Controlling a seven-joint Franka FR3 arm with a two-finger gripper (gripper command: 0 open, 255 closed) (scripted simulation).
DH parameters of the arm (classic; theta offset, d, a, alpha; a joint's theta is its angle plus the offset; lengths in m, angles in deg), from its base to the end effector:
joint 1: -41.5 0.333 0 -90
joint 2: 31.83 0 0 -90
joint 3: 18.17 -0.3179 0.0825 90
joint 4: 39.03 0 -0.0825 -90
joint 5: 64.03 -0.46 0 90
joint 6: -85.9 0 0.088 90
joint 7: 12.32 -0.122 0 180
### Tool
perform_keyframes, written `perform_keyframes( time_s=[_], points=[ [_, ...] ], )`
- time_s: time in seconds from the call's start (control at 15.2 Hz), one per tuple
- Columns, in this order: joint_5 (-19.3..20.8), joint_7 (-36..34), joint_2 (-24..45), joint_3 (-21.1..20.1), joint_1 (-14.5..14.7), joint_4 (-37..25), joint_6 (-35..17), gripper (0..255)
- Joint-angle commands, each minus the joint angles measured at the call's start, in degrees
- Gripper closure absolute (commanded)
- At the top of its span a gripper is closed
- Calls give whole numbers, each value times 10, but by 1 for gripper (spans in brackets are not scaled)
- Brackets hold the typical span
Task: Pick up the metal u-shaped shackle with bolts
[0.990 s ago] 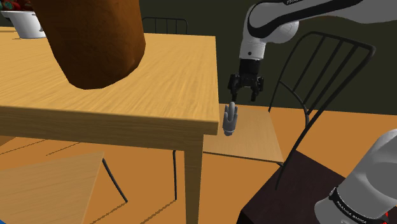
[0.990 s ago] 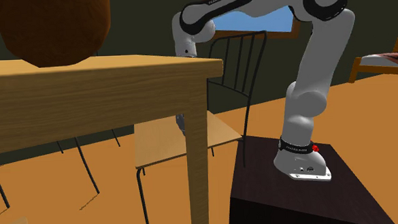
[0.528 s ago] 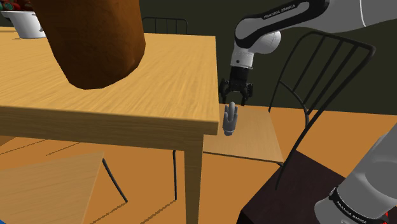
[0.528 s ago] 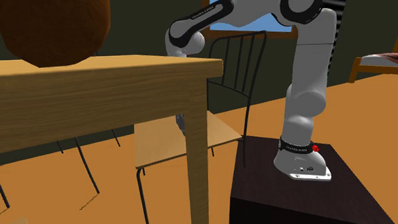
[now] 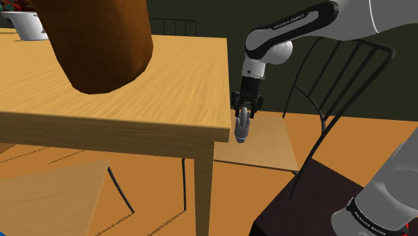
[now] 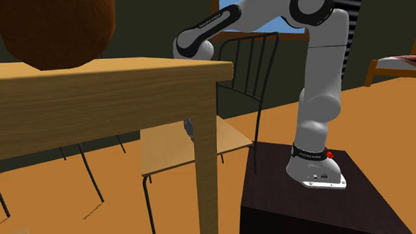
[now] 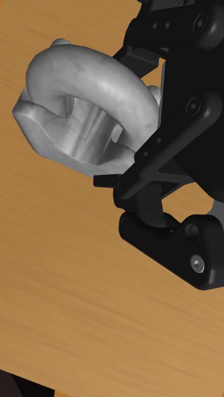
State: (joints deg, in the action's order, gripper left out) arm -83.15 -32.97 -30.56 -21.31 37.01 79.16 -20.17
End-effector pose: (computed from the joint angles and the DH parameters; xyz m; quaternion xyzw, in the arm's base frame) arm 0.5910 0.0165 0.3600 -0.9491 0.2499 0.1391 0.1323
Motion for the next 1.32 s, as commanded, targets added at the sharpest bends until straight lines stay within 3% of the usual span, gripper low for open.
perform_keyframes(
  time_s=[0.0, 0.46, 1.25],
  points=[
    [0, 1, 1, 0, 0, 1, -1, 255],
    [0, 0, 0, 0, 0, 2, -1, 255],
    [6, -24, -25, 2, -2, -61, 84, 255]
  ],
)
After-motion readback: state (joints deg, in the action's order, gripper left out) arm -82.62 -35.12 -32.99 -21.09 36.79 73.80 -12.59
